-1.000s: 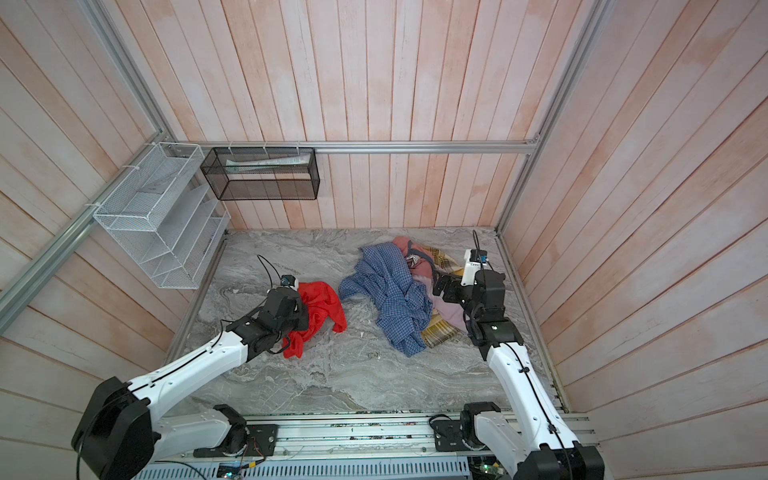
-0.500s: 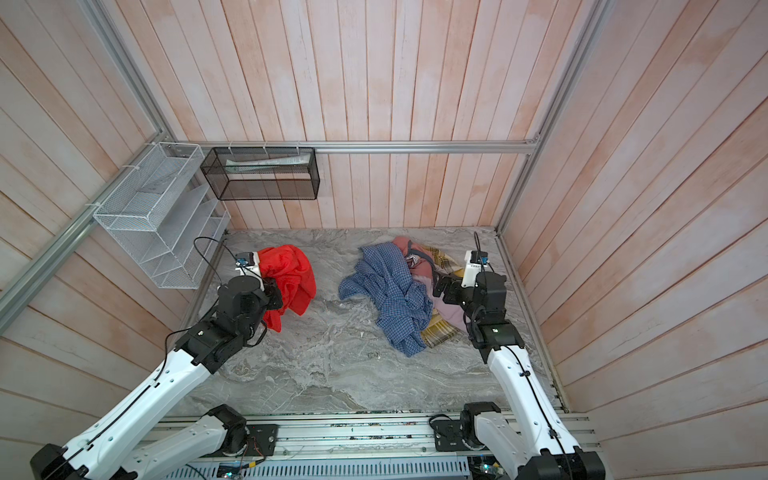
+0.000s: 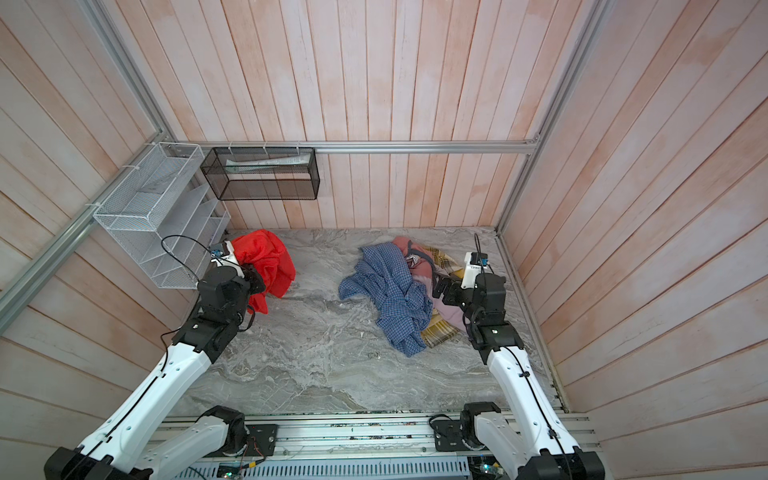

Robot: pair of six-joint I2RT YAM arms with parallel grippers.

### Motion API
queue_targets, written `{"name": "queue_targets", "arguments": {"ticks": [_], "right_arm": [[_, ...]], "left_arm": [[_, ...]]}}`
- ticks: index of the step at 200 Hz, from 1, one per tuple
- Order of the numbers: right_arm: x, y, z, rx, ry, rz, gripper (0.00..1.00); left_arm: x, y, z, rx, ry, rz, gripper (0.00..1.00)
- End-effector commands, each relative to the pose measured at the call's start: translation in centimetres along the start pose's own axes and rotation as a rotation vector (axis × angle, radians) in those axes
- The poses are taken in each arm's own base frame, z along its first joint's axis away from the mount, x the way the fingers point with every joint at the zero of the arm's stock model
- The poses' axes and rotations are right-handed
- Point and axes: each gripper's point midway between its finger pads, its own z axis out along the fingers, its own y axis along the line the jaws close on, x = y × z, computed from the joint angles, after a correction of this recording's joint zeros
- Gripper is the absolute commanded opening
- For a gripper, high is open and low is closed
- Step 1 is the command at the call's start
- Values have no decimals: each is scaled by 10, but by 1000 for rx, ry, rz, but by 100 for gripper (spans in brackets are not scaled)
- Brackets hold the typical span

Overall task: Pick out a specific cloth from the pile
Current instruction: 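Lower the red garment onto the table away from the pile with the left gripper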

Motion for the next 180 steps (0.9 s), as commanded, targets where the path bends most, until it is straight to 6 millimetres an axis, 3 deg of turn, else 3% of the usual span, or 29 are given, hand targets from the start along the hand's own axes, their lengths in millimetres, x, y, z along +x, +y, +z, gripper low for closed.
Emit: {"name": "queue_targets", "arguments": {"ticks": [1,40,88,113,180], "right_arm": [[0,0,-6,-7,-12,8,98],[6,-8,-9,25,-47,-32,98],[2,-20,-18,82,-144,-81,98],[1,-23,-20,100,-154,-104,98],[5,-25,-17,103,-143,-101,98]], "left_arm": [[-7,-7,14,64,-61,-60,0],[46,1,37,38,59,-68,0],[144,10,49,13,339,-100,0],[183,17,50,-18,448,-123,0],[234,21,46,-43,592,-177,1]]}}
